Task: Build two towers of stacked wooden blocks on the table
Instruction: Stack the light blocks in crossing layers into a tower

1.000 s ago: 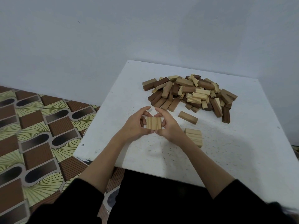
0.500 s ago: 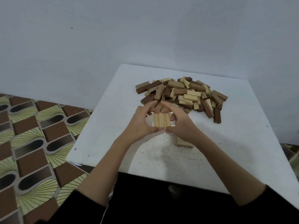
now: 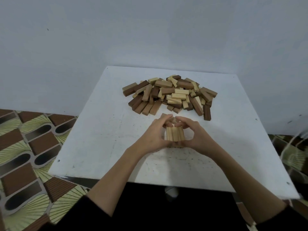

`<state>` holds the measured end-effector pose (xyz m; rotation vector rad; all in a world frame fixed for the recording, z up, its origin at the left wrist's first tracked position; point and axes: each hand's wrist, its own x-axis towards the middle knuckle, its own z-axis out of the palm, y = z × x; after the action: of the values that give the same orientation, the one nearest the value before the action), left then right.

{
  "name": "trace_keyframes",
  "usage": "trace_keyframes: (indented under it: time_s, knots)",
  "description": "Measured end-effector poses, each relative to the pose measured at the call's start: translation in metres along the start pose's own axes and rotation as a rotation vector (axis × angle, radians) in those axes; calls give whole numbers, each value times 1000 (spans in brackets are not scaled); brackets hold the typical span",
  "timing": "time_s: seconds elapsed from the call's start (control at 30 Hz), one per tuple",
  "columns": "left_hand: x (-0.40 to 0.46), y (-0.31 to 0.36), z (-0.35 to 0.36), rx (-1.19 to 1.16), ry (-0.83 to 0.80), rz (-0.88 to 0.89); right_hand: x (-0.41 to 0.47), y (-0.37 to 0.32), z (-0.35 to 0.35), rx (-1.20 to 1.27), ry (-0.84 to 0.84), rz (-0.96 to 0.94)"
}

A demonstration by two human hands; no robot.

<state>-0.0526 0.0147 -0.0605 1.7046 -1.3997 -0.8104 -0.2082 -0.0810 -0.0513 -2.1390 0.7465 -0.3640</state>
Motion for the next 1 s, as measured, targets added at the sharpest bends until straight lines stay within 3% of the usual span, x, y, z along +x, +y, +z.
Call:
trace_keyframes:
  time_s: [0.5, 1.0]
  knots:
    - [0, -8, 0, 60, -39, 8, -6, 8, -6, -38, -88, 28]
    - [0, -10, 5, 77, -24, 13, -7, 14, -1, -100, -60, -20]
